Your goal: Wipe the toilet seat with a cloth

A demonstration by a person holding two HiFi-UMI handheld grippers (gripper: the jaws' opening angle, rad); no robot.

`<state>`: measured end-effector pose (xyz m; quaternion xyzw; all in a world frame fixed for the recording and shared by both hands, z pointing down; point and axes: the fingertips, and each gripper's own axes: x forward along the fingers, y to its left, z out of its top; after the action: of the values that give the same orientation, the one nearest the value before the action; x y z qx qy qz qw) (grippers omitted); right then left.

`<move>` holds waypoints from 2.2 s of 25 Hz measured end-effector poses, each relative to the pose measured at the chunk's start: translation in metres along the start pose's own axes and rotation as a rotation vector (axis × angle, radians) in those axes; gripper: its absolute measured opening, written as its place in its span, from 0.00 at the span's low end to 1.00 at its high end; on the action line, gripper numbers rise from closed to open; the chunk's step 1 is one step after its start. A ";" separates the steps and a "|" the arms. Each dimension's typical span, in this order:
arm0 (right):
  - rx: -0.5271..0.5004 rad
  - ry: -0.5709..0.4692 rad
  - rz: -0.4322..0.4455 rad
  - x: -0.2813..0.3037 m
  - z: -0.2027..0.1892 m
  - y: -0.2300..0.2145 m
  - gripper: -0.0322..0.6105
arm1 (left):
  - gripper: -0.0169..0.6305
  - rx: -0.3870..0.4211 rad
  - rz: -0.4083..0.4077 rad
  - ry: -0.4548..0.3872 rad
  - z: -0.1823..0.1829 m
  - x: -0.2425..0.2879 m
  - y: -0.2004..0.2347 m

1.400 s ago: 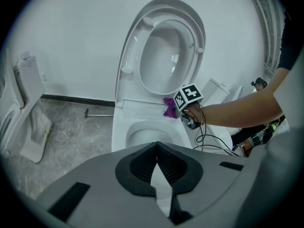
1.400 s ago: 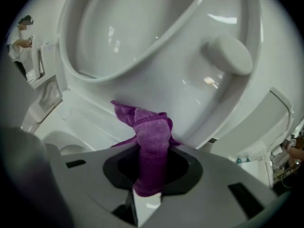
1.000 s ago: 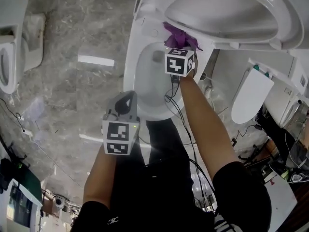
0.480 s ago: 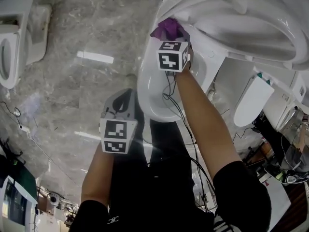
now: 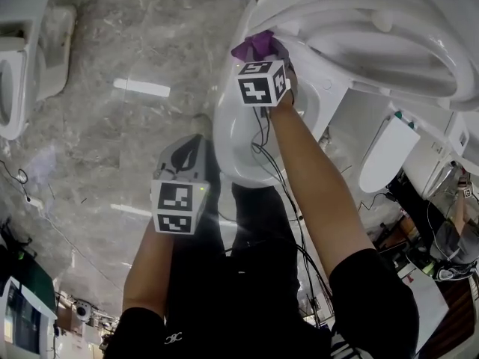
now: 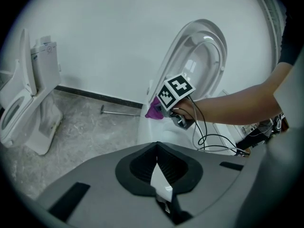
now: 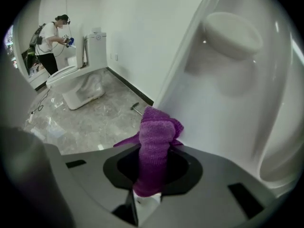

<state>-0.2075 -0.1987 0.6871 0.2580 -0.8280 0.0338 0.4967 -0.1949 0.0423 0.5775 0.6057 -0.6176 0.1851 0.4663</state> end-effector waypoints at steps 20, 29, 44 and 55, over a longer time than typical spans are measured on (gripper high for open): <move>0.484 -0.114 -0.267 -0.195 -0.155 -0.228 0.20 | 0.03 0.101 -0.024 -0.041 0.034 0.028 -0.160; 0.540 -0.192 -0.247 -0.201 -0.142 -0.289 0.20 | 0.03 0.102 0.006 -0.077 0.034 0.036 -0.220; 0.672 -0.366 -0.188 -0.255 -0.077 -0.318 0.20 | 0.03 0.085 0.072 -0.172 0.080 0.000 -0.240; 0.661 -0.377 -0.227 -0.303 -0.041 -0.327 0.20 | 0.03 0.103 0.078 -0.119 0.111 -0.033 -0.251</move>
<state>0.0895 -0.3494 0.3877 0.4957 -0.8154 0.1951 0.2266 -0.0085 -0.0758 0.4115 0.6143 -0.6568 0.1985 0.3895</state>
